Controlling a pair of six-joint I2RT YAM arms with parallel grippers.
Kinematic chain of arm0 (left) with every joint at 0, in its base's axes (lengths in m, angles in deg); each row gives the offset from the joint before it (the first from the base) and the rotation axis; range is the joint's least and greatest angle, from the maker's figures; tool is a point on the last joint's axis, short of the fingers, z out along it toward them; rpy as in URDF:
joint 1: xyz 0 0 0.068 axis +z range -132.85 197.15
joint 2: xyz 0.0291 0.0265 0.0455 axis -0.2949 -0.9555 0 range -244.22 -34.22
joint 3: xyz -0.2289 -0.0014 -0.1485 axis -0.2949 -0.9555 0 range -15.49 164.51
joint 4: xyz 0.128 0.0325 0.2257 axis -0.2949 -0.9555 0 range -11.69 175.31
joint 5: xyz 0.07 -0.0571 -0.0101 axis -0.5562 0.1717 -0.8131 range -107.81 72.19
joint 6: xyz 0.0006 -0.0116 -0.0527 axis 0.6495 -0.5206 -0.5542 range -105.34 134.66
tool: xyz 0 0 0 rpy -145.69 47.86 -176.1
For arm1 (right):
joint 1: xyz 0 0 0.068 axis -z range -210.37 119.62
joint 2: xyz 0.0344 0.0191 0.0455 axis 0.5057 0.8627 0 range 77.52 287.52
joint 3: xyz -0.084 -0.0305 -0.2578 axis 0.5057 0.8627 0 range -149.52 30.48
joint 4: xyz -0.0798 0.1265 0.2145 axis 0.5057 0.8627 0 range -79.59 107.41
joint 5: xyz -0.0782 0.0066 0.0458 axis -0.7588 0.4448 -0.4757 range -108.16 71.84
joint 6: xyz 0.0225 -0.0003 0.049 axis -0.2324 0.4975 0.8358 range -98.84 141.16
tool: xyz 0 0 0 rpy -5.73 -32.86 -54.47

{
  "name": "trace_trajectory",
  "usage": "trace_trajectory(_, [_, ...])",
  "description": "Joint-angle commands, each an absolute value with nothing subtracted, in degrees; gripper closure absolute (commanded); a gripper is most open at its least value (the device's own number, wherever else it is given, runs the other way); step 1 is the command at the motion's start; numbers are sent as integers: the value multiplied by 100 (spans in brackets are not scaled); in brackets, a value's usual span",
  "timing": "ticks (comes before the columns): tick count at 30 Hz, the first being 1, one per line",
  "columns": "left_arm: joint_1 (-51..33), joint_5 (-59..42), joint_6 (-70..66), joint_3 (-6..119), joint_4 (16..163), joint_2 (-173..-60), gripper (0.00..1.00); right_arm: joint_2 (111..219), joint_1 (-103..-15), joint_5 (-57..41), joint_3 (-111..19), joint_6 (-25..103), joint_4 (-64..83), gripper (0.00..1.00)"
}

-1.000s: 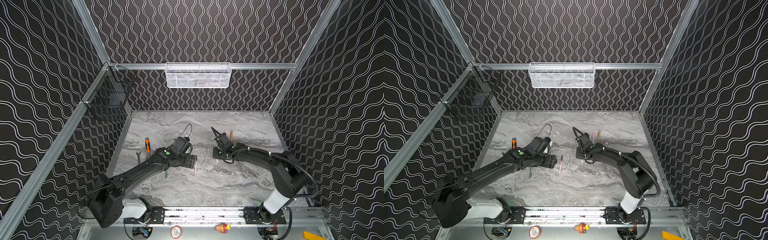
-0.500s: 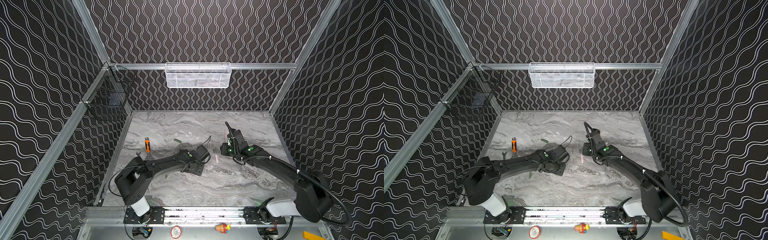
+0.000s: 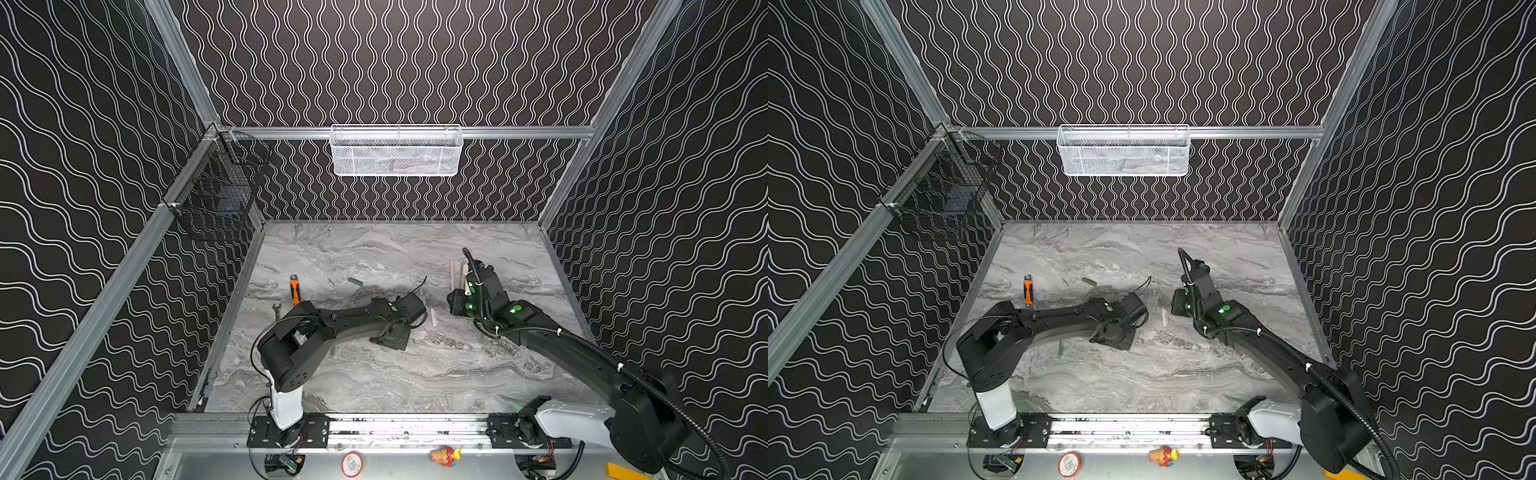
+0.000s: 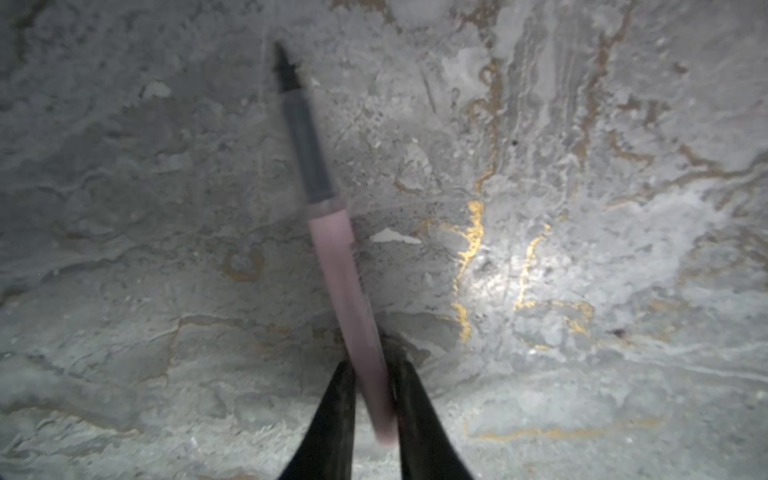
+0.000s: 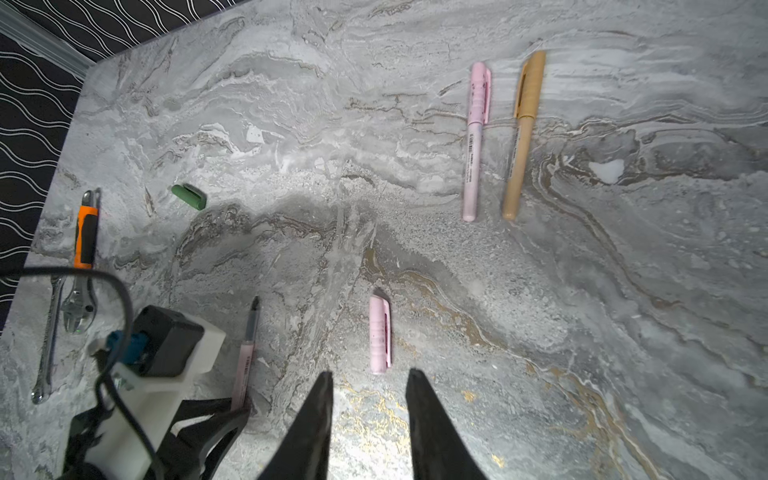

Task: Insert the pens into the pen caps
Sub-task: 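Close the left gripper on the pink pen and lift it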

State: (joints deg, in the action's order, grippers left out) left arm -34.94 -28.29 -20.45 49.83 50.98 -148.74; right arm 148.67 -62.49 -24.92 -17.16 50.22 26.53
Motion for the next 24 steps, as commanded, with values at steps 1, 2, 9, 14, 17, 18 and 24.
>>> trace_trajectory(1, [-3489, -2995, -2094, 4970, 5102, -14944, 82, 14788, -6243, -2539, -1766, 4994, 2595, 67])
trace_trajectory(2, [-3488, -3013, -2063, 4955, 5107, -14961, 82, 14769, -6245, -2530, -1774, 4996, 2604, 67])
trace_trajectory(9, [-3470, -3021, -1831, 4932, 5136, -15073, 71, 14627, -6240, -2554, -1856, 4993, 2693, 67])
trace_trajectory(14, [-3475, -3021, -1654, 4988, 5120, -15127, 81, 14581, -6246, -2533, -1891, 5022, 2721, 67])
trace_trajectory(17, [-3462, -3012, -1567, 4955, 5156, -15087, 88, 14564, -6241, -2519, -1892, 5019, 2738, 67])
trace_trajectory(18, [-3462, -3021, -1542, 4965, 5146, -15070, 91, 14569, -6244, -2498, -1887, 5025, 2744, 67])
trace_trajectory(24, [-3464, -2919, -1423, 4789, 5579, -14242, 100, 14568, -6097, -2008, -1775, 5122, 2550, 65])
